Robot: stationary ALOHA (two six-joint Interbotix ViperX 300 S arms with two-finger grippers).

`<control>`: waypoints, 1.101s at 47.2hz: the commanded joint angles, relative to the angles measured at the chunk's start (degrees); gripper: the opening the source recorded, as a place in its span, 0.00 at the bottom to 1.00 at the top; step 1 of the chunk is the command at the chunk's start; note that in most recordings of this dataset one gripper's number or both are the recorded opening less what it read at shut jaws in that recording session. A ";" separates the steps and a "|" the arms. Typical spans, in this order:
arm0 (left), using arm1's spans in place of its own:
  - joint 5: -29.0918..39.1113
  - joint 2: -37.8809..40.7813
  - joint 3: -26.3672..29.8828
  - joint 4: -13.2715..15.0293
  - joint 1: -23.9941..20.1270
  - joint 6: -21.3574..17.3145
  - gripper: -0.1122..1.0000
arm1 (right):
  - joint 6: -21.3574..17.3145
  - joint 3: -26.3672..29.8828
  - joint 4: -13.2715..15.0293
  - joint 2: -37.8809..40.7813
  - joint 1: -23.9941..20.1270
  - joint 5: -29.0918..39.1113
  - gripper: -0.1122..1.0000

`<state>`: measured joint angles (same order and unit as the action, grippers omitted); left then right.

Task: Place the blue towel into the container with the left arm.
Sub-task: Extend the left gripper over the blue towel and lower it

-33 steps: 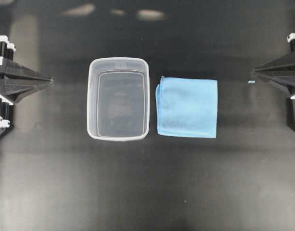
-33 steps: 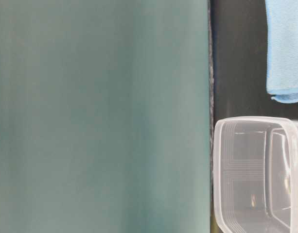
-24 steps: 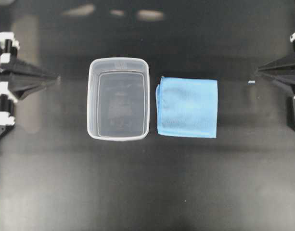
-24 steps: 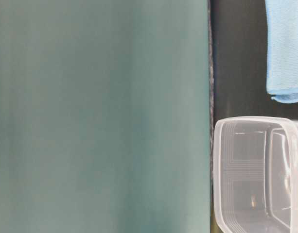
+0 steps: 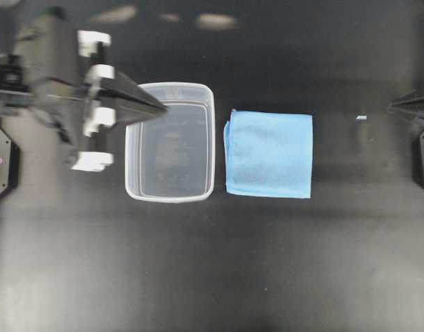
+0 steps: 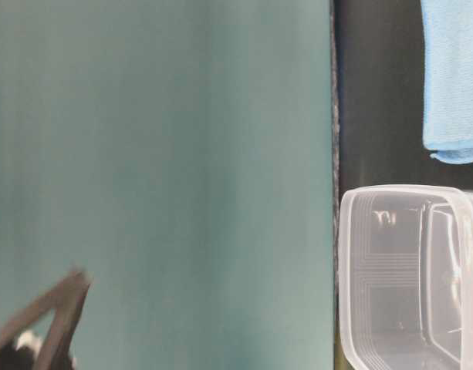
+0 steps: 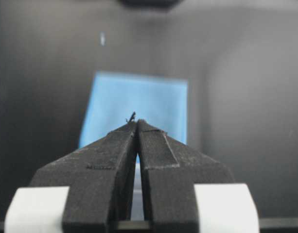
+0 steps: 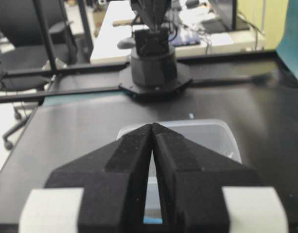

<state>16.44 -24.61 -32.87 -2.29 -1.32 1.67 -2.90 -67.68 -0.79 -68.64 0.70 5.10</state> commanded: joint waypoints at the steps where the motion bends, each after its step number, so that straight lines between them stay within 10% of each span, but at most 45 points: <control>1: 4.57 4.75 6.59 -0.26 -0.09 -0.53 0.10 | 0.35 0.70 -0.26 0.00 0.18 0.79 0.14; 17: 20.04 18.37 22.50 -0.26 -0.70 -5.19 0.11 | -0.26 -0.26 -0.26 -0.26 1.32 1.85 0.83; 26: 25.22 27.07 30.50 -0.26 -0.79 -6.86 0.27 | -0.35 -0.35 -0.26 -1.58 1.32 1.93 0.80; 40: 34.45 42.89 43.68 -0.26 -0.70 -7.21 0.91 | -0.26 -0.70 -0.26 -5.10 1.32 3.43 0.80; 52: 35.33 53.09 49.92 -0.26 -0.97 -7.03 0.91 | -0.18 0.00 -0.26 -6.68 1.32 4.04 0.80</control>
<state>51.86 26.54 15.38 -2.37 -2.20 -5.45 -3.16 -68.73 -0.88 -75.50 1.93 9.40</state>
